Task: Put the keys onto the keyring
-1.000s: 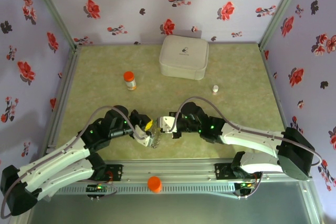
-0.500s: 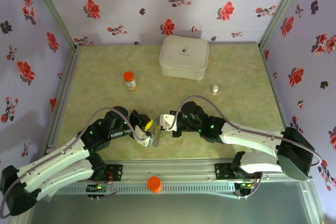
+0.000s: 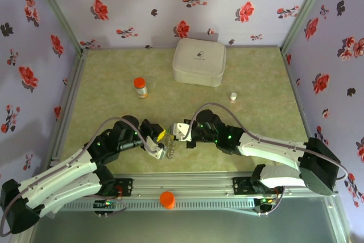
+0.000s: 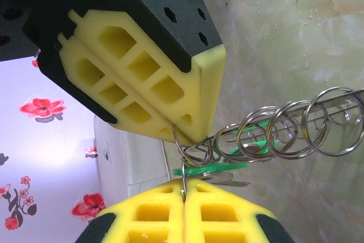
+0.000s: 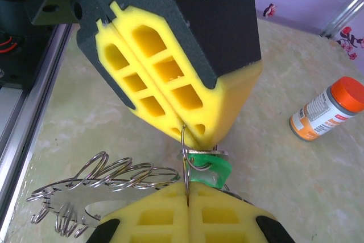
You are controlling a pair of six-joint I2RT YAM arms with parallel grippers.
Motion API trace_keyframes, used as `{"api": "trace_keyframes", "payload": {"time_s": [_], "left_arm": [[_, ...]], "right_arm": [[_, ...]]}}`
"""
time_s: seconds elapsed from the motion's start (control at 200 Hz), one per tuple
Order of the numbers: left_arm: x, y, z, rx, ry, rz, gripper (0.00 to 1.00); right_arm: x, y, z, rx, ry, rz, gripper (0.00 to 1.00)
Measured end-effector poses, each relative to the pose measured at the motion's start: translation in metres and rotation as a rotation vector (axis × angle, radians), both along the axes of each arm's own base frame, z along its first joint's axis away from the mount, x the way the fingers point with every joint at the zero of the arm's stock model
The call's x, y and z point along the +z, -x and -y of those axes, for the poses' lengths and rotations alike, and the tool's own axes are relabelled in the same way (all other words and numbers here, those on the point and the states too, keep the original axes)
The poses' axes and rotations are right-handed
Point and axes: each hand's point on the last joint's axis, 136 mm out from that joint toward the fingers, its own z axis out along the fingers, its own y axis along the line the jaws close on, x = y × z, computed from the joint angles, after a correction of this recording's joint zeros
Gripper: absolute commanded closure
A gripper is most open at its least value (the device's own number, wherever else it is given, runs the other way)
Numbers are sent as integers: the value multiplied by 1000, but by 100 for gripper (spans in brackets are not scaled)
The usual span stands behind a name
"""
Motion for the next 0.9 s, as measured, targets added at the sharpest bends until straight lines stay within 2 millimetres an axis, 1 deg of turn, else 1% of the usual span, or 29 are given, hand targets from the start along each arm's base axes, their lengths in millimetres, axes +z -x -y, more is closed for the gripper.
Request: {"api": "trace_keyframes", "payload": {"time_s": [0.245,0.395,0.655,0.725,0.77,0.825,0.9], "left_arm": [[-1,-3,-2,14,-10,12,100],[-5,-4,-5,29,-18,18,100],[0,-5,-5,33,11,40,100],[0,-5,-5,37,15,40,80],[0,-5,-6,43,17,34,70],[-3,-5,-7,48,11,23,63],[-8,-3,-10,65,7,-8,59]], "right_arm": [[6,-1,-2,-1,-23,13,100],[9,-2,-2,-6,-37,10,100],[13,-1,-2,-13,-66,4,100],[14,-1,-2,-16,-75,1,100],[16,-2,-3,-17,-83,4,100],[19,-4,-2,-23,-94,11,100],[23,-7,-1,-33,-109,23,100]]}}
